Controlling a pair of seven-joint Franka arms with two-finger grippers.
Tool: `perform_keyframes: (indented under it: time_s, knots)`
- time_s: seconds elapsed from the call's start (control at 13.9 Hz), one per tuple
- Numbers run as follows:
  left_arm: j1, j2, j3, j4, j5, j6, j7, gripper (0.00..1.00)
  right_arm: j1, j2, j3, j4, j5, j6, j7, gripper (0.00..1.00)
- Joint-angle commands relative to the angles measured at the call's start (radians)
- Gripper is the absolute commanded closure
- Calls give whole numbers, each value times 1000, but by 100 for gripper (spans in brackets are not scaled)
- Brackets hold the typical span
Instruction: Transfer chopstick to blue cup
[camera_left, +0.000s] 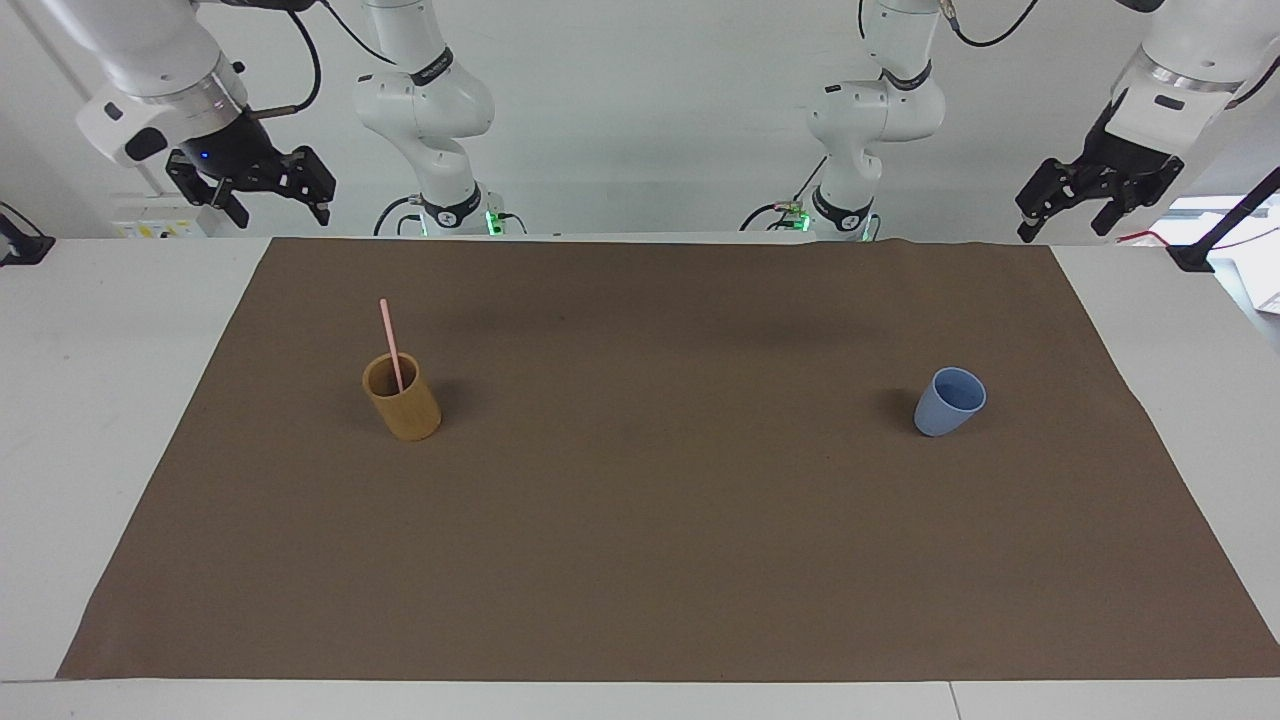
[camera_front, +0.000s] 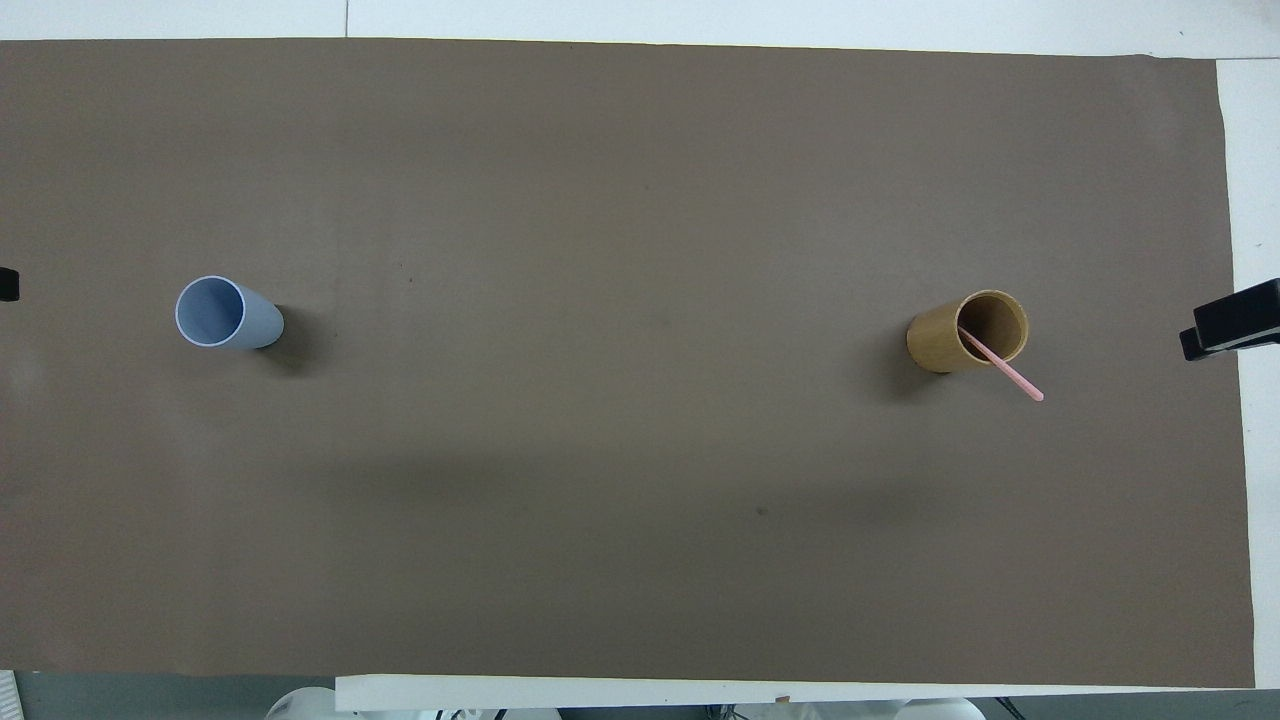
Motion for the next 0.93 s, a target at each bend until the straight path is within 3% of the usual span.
perform_keyframes:
  time_s: [0.0, 0.14, 0.22, 0.36, 0.58, 0.86]
  knots:
    - [39, -155, 1, -279, -6, 179, 46, 0, -3, -23, 0, -26, 15, -4, -21, 0]
    - [39, -152, -1, -216, -6, 73, 37, 0, -5, -25, 0, -26, 15, -4, -21, 0]
    - [36, -153, -1, -217, -6, 79, 17, 0, -5, -26, 0, -26, 15, -4, -20, 0]
    - [27, -134, -2, -281, -8, 151, -36, 0, -3, -26, 0, -26, 15, -9, -20, 0]
    - [24, -38, -2, -311, -8, 218, -87, 0, -3, -26, 0, -26, 15, -12, -20, 0]
    - [25, 67, -2, -389, -6, 434, -127, 0, -3, -26, 0, -26, 15, -15, -20, 0]
